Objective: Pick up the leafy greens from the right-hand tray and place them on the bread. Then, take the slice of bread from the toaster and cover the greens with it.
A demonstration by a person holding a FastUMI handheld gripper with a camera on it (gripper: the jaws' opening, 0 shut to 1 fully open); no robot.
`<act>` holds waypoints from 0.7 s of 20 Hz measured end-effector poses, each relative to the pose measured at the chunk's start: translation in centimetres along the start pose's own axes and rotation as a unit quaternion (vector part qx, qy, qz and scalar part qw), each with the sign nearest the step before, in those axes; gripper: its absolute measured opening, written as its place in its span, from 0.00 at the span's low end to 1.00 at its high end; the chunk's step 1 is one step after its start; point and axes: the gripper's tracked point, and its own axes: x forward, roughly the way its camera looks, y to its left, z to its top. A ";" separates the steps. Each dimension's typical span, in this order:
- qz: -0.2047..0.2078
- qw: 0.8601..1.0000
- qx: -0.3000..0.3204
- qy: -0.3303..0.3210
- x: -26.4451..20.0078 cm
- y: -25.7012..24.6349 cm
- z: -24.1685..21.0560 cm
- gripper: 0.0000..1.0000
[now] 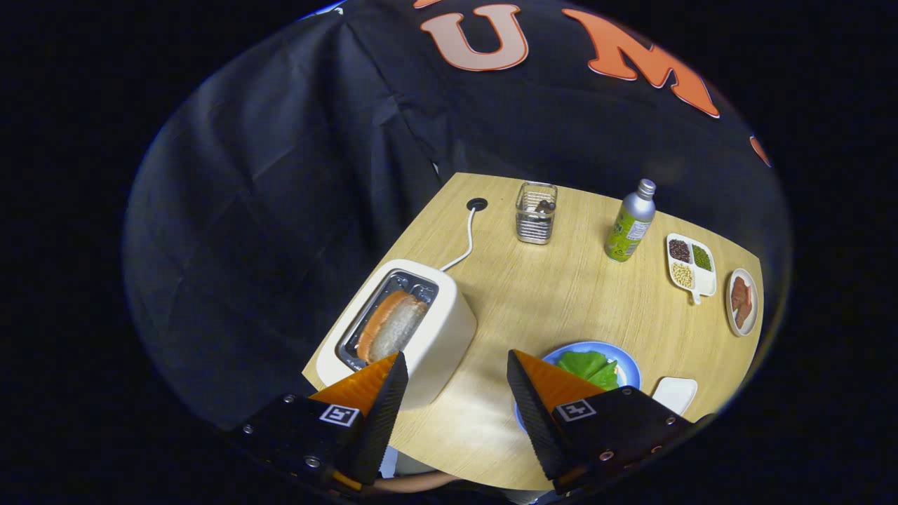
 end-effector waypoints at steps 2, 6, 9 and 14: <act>0.012 1.000 0.003 0.008 0.5 2.1 0.2 0.86; 0.009 1.000 -0.011 0.019 1.9 4.1 0.9 0.86; 0.005 1.000 -0.009 0.029 3.3 5.3 1.1 0.86; -0.023 0.999 0.002 0.045 5.6 5.1 1.4 0.76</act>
